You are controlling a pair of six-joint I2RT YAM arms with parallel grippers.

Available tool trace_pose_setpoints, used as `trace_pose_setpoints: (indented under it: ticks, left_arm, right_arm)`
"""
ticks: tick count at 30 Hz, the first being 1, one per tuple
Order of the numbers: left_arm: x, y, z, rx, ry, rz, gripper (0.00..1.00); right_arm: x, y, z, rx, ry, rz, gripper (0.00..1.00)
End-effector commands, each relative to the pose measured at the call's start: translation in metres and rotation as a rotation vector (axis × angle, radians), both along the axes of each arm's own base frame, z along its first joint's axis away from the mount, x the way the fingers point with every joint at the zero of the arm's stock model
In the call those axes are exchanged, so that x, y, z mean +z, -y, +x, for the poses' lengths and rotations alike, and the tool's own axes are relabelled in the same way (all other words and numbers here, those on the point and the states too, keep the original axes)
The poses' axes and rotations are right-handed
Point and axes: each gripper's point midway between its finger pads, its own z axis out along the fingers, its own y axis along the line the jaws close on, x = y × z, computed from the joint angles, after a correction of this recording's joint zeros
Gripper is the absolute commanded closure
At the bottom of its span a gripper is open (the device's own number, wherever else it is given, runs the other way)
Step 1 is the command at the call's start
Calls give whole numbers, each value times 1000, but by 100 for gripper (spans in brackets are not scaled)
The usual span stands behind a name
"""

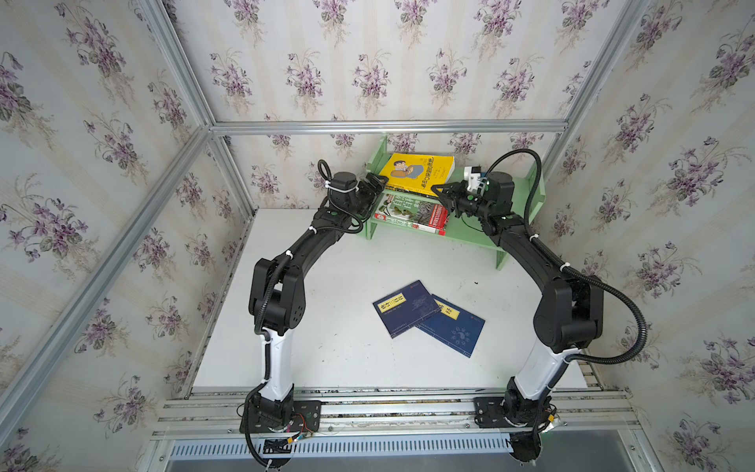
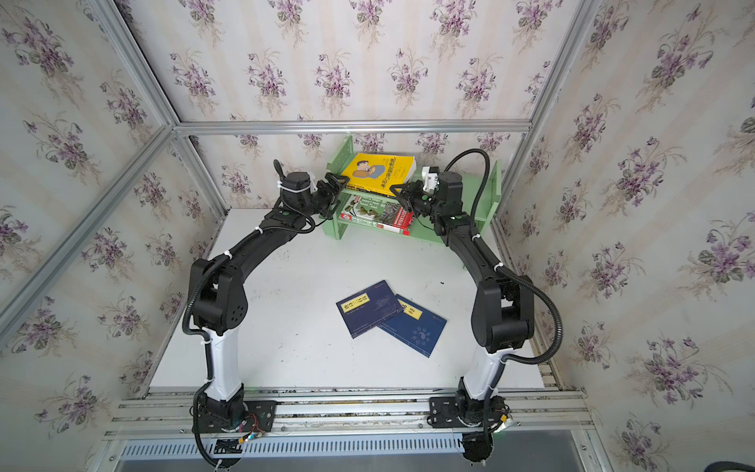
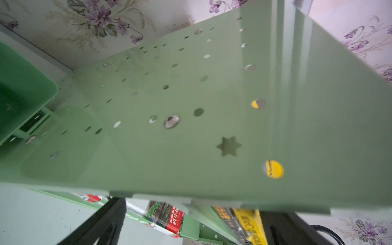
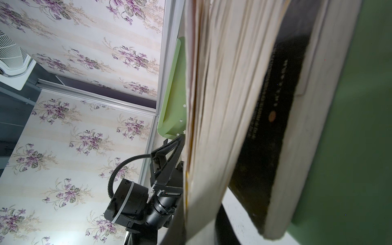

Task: Stacking books/files
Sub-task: Place the book at the bookshelf.

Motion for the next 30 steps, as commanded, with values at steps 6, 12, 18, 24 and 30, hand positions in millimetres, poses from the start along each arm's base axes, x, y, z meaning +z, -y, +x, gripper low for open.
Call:
trace_pose_setpoints:
  ticks: [6, 12, 18, 24, 30]
  left_arm:
    - [-11, -1, 3, 23, -40, 4, 0]
    - [-14, 2, 4, 19, -47, -1, 0]
    - [-14, 1, 4, 22, -49, -2, 0]
    - [-13, 2, 5, 21, -49, -8, 0]
    - [-11, 2, 4, 18, -48, -10, 0]
  right_arm:
    - [6, 6, 3, -15, 32, -6, 99]
    - [5, 14, 7, -50, 8, -21, 75]
    - [-4, 23, 9, -88, -56, -91, 63]
    - [-6, 27, 10, -101, -73, -122, 64]
    - [-7, 29, 13, -104, -76, -150, 69]
